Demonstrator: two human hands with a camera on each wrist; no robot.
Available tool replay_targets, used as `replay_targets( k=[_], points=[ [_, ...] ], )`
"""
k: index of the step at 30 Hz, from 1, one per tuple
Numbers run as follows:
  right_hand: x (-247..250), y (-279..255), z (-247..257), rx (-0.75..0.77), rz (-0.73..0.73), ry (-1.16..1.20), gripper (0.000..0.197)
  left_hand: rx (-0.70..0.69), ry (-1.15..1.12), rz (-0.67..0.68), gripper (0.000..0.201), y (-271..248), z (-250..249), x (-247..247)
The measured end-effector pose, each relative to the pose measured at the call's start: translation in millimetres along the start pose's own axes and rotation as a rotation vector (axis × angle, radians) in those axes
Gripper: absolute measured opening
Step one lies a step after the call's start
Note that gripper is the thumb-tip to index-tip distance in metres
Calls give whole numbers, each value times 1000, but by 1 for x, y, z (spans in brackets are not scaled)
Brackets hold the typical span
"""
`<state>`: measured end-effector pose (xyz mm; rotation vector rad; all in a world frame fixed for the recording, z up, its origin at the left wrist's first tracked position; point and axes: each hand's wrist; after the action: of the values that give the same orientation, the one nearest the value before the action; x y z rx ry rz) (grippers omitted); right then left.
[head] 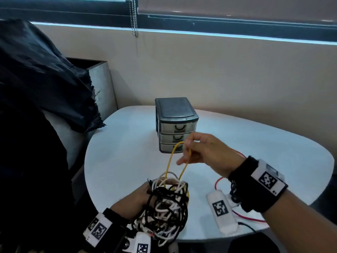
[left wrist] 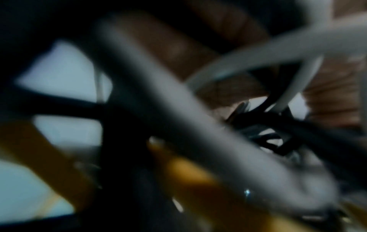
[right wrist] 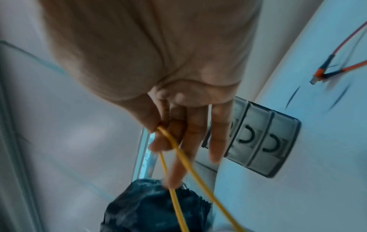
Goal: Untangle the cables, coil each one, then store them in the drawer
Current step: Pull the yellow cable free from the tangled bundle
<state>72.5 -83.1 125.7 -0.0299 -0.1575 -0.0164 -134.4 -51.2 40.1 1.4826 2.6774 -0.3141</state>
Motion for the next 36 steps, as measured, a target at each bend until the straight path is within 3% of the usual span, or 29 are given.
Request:
replay_targets(
  k=[2,4,6,7,9,11,12,13,15,17,20,23,25,27,31,34,36],
  points=[
    [11,-1,8,48,4,-61,12,-18,49,-4,38,2,6,4],
    [19,0,10,158,-12,-454,12,-20,26,-18,39,4,8,4],
    [22,4,5,268,-164,-811,19,-32,15,-15,41,3,7,4],
    [22,6,3,296,-275,-817,18,-40,24,-9,43,2,3,3],
    [16,7,2,216,-385,-523,8,-57,57,-26,49,6,4,5],
    [6,4,5,-34,-220,-222,29,-46,72,-37,54,9,7,9],
    [2,1,7,-127,-122,-185,42,-30,69,-41,56,9,8,11],
    [-1,-1,8,-157,-61,-211,52,-20,71,-37,57,9,11,13],
    [0,-2,14,-78,-90,-338,65,7,86,-55,58,7,15,17],
    [10,1,19,72,-257,-518,68,56,79,-80,61,4,19,18],
    [20,4,24,236,-460,-682,56,86,101,-122,61,4,24,23],
    [16,4,21,211,-367,-442,63,91,112,-183,60,5,22,29],
    [15,3,20,135,-297,-400,69,108,112,-209,60,5,22,33],
    [17,3,23,126,-328,-591,67,125,122,-224,61,4,22,37],
    [17,1,37,196,-530,-1147,64,182,175,-217,57,4,23,37],
    [18,6,37,247,-585,-1272,63,213,224,-260,55,6,23,36],
    [20,9,33,269,-515,-1232,56,234,248,-284,59,7,26,37]
  ],
)
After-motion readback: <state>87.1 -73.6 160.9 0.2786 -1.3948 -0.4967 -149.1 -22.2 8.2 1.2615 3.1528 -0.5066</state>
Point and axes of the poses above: each hand's wrist, its own y-axis towards the middle knuckle, its own x-axis out of the back of the hand, z = x × y, and after that the axes turned 5 degrees about x, right-handed
